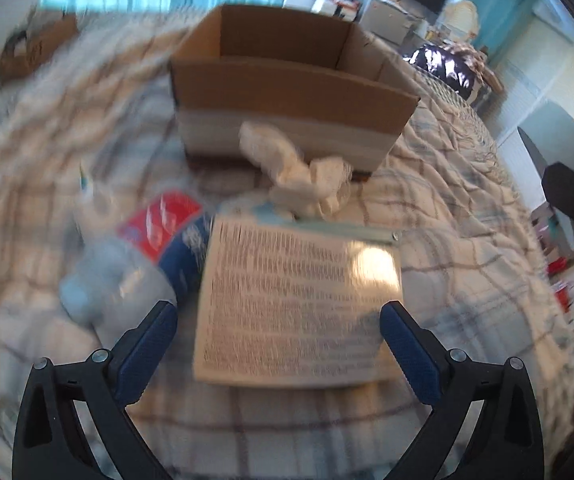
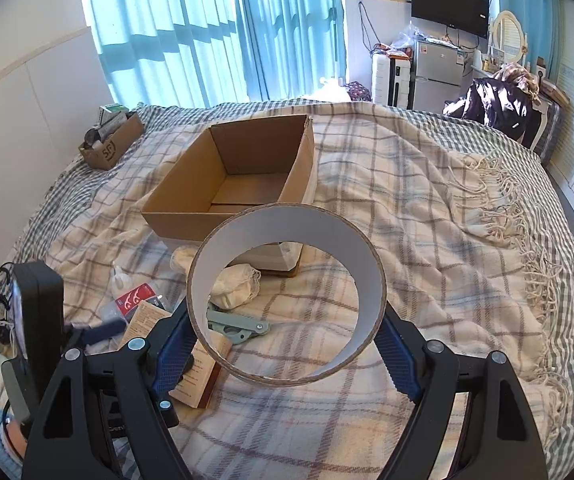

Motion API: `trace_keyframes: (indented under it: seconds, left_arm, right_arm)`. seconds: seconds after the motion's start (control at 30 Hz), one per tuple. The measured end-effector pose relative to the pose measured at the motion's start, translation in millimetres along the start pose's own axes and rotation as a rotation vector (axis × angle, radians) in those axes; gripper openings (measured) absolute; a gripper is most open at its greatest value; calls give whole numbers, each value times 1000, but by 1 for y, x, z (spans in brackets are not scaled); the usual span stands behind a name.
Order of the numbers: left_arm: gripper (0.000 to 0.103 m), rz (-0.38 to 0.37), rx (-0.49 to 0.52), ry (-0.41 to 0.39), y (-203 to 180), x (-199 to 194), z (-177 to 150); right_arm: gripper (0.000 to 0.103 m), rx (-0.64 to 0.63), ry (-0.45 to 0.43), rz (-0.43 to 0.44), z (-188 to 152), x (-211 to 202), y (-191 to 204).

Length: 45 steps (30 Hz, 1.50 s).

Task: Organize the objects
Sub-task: 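Grasp the white-and-green medicine box with the left tool while the right tool grasps the white tape roll, then carry the medicine box and tape roll over the cardboard box and release both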

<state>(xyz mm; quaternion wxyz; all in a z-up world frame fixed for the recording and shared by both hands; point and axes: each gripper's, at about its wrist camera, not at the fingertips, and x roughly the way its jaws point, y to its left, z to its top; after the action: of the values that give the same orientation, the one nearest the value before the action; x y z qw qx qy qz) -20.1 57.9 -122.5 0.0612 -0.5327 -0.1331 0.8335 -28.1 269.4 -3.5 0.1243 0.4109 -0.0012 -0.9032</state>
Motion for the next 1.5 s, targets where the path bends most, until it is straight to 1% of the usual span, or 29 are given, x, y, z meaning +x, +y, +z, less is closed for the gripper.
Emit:
trace_keyframes:
  seconds: [0.13,0.2,0.23,0.27,0.33,0.4,0.43,0.5,0.53,0.57,0.6,0.67,0.73,0.77,0.8,0.83,0.93,0.97,1.03,1.07,1.1,1.17,1.23,1.3,1.4,1.5]
  left_arm:
    - [103,-138,-99,66,20,11,-3]
    - [103,-177,-131,66,22,17,1]
    - [103,-195,-126,70,19,21,2]
    - [103,-196,-115,75,13,23,4]
    - [98,-152,-94,51,4,18,5]
    - [79,-123,-44,13,-5,2,7]
    - [74,-117,-22,-4,-6,-7,8]
    - [53,-147,-3,-22,-5,-26,11]
    - [49,-172,-9,-29,-2,-33,12]
    - [41,-207,-23,-34,1,-42,13]
    - [36,-232,-32,-40,2,-48,14]
    - [31,-259,-27,-59,-5,-60,13]
    - [30,-256,21,-81,-21,-67,12]
    - [30,-240,54,-86,-32,-68,12]
    - [30,-208,82,-85,-43,-65,12]
    - [30,-184,95,-84,-52,-61,14]
    - [30,-140,133,-129,-68,-50,15]
    - [30,-123,152,-116,-74,-41,17]
    - [30,-104,151,-54,-79,-22,16]
    - [29,-95,143,-64,-80,-19,13]
    - [29,-94,144,-95,-80,-20,11]
    - [29,-86,158,-121,-79,-27,11]
    - [29,-78,142,-181,-73,-47,19]
    - [29,-91,155,-251,-66,-70,35]
    - [29,-69,167,-341,-57,-101,68]
    - [29,-31,171,-403,-46,-116,109]
  right_arm:
    - [82,-7,1,3,-1,1,3]
    - [82,-13,9,5,-2,2,5]
    - [82,-14,11,6,-2,3,6]
    - [82,-15,12,6,-3,3,6]
    - [82,-14,9,5,-3,2,6]
    - [82,-12,0,8,-2,0,6]
    - [82,-10,-6,10,-1,-2,6]
    - [82,-3,-17,12,1,-6,4]
    - [82,2,-23,13,2,-8,3]
    - [82,4,-27,15,4,-11,3]
    - [82,5,-34,17,4,-13,2]
    - [82,6,-52,19,7,-21,2]
    - [82,6,-77,19,9,-31,2]
    - [82,8,-88,17,10,-36,1]
    - [82,12,-100,15,10,-42,-1]
    - [82,17,-110,12,10,-47,-3]
    - [82,40,-129,2,9,-59,-12]
    - [82,47,-132,-2,8,-62,-15]
    - [82,60,-135,-12,6,-66,-22]
    - [82,63,-136,-16,5,-67,-25]
    - [82,66,-136,-21,4,-68,-27]
    - [82,71,-135,-25,4,-68,-31]
    - [82,67,-130,-19,5,-66,-32]
    - [82,51,-122,-15,10,-61,-28]
    - [82,7,-127,8,30,-55,-14]
    - [82,-21,-163,52,56,-53,0]
